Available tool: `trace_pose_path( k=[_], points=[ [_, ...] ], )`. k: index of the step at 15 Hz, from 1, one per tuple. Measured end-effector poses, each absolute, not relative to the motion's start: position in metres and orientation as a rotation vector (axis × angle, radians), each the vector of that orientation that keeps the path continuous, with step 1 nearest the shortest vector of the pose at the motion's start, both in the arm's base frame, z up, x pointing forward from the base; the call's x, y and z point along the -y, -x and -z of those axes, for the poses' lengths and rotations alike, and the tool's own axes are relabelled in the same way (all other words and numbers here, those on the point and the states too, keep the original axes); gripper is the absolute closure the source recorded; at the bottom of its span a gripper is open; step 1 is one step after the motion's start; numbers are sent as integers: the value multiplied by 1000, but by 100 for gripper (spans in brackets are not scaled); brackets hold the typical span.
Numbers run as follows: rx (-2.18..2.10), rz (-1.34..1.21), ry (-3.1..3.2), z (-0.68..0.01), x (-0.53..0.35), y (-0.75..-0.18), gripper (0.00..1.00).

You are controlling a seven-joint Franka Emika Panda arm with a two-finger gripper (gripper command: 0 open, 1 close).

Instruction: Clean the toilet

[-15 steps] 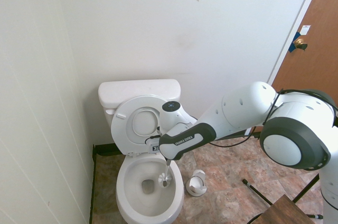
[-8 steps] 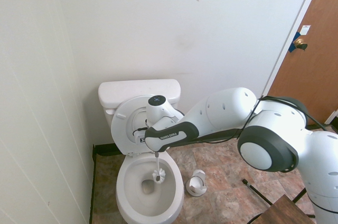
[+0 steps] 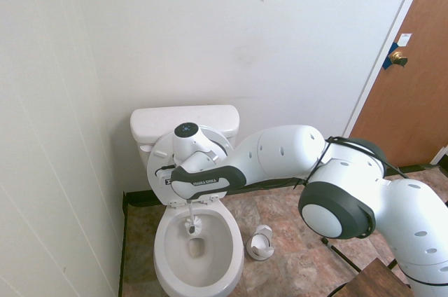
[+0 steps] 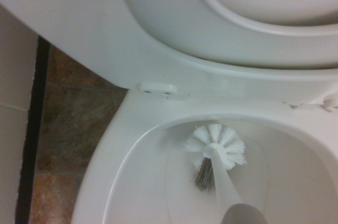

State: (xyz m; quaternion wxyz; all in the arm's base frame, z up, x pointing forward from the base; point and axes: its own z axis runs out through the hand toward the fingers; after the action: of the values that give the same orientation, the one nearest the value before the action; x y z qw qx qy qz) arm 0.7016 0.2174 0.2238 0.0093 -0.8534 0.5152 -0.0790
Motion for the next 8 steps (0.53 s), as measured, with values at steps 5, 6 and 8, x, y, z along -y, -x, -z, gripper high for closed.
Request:
trace_pose_path(
  k=[5, 6, 8],
  points=[
    [-1540, 243, 2732, -249, -250, -678, 100],
    [-1529, 233, 2742, -256, -254, -668, 100],
    [-1509, 213, 2745, -281, -257, -648, 100]
  ],
)
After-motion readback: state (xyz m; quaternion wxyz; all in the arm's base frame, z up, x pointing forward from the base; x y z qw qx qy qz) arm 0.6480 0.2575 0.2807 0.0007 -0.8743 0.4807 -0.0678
